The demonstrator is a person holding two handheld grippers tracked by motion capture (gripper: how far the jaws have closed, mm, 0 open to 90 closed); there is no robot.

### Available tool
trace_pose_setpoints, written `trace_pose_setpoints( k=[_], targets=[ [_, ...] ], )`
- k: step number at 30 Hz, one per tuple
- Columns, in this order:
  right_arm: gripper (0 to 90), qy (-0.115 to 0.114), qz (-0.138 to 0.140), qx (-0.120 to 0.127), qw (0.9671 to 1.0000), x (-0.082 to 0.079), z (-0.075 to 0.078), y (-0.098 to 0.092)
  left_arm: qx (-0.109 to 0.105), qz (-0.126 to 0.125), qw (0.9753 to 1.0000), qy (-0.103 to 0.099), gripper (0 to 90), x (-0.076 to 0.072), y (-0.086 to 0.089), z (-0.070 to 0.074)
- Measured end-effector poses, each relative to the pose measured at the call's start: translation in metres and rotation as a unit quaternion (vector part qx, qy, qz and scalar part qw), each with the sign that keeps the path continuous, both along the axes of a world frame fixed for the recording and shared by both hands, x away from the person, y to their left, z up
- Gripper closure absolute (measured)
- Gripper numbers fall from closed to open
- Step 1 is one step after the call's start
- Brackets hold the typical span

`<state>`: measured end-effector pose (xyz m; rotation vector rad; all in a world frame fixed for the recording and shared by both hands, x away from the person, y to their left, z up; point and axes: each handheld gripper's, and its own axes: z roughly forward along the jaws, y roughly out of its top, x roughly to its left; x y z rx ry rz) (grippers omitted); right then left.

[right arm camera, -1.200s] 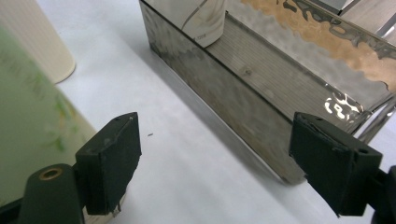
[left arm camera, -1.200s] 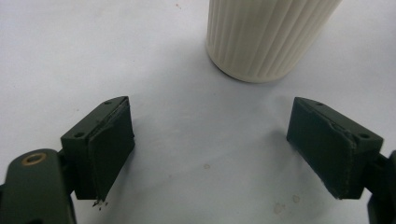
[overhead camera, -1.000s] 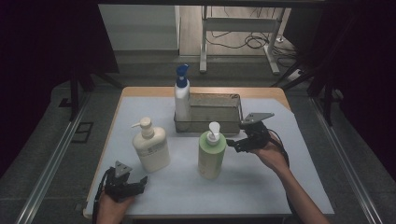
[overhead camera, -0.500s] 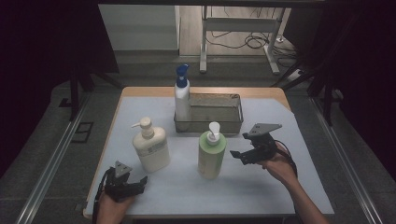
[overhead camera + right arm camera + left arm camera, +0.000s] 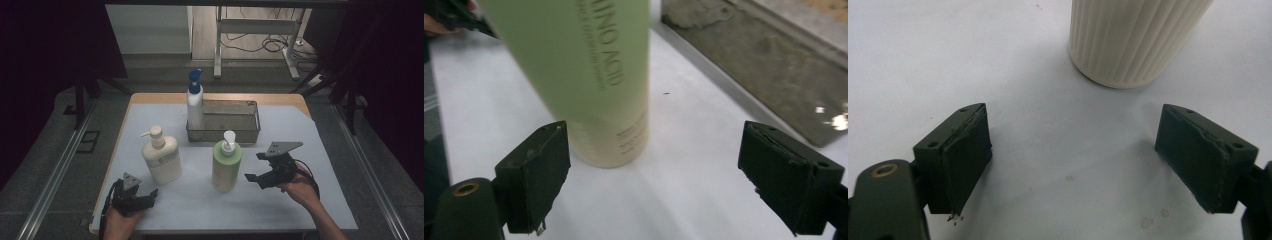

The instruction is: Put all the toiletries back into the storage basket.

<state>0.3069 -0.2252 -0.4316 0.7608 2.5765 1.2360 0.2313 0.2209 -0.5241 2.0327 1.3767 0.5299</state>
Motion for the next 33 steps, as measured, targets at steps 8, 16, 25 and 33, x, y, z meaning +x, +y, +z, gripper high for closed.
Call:
trace_pose_setpoints(
  k=[8,16,25,33],
  targets=[
    [10.1,0.0,0.016,0.018,0.9997,-0.005,-0.002,0.011,-0.001,0.001,1.0,-0.001,14.7,0.0,0.0,0.0],
    [10.6,0.008,0.025,0.031,0.9992,-0.006,0.0,0.028,0.0,0.001,1.0,0.0,14.7,0.0,0.0,0.0],
    [7.4,-0.003,0.04,0.021,0.999,-0.007,0.002,0.047,-0.001,0.001,1.0,-0.001,14.7,0.0,0.0,0.0],
    [6.8,-0.008,0.036,0.028,0.9989,-0.001,0.003,0.059,-0.001,0.001,1.0,0.0,14.7,0.0,0.0,0.0]
  ],
)
